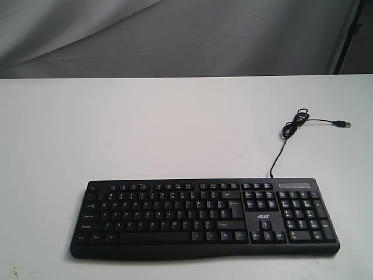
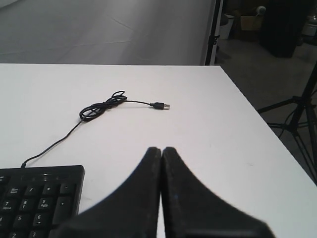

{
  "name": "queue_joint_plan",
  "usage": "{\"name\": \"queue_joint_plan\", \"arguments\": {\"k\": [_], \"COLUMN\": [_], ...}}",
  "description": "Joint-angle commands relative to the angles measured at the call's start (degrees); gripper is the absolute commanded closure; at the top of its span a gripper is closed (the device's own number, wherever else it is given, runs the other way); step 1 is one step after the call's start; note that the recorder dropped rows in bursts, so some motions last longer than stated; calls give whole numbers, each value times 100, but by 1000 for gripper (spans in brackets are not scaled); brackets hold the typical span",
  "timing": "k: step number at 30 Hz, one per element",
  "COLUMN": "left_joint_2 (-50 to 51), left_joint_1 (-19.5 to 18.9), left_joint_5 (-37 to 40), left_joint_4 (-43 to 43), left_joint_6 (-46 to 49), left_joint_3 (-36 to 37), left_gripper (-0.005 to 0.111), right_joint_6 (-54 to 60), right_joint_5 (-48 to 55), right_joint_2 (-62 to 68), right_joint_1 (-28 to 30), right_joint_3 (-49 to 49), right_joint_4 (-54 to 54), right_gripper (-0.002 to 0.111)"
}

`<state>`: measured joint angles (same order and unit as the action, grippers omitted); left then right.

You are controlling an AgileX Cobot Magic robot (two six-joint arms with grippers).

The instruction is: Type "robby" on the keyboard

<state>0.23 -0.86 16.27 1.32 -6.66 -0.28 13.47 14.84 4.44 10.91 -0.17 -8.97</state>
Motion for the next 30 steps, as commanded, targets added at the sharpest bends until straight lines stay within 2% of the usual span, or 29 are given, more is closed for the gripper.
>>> {"name": "queue_joint_plan", "arguments": {"k": [1,30], "left_joint_2": [-23,-23], "left_joint_1": [20,20], "left_joint_5": [-14,-14], "left_joint_4": [-54,-54], "left_joint_6": [-27,-27], "left_joint_3": [28,28], "left_gripper": [107,107], "right_joint_6": [-25,-25], "right_joint_5": [-50,-38], "right_joint_2": [-25,-25], "right_joint_1": [39,39], "right_joint_3": [17,17], "right_joint_4": [331,389], "right_gripper": [108,108]}}
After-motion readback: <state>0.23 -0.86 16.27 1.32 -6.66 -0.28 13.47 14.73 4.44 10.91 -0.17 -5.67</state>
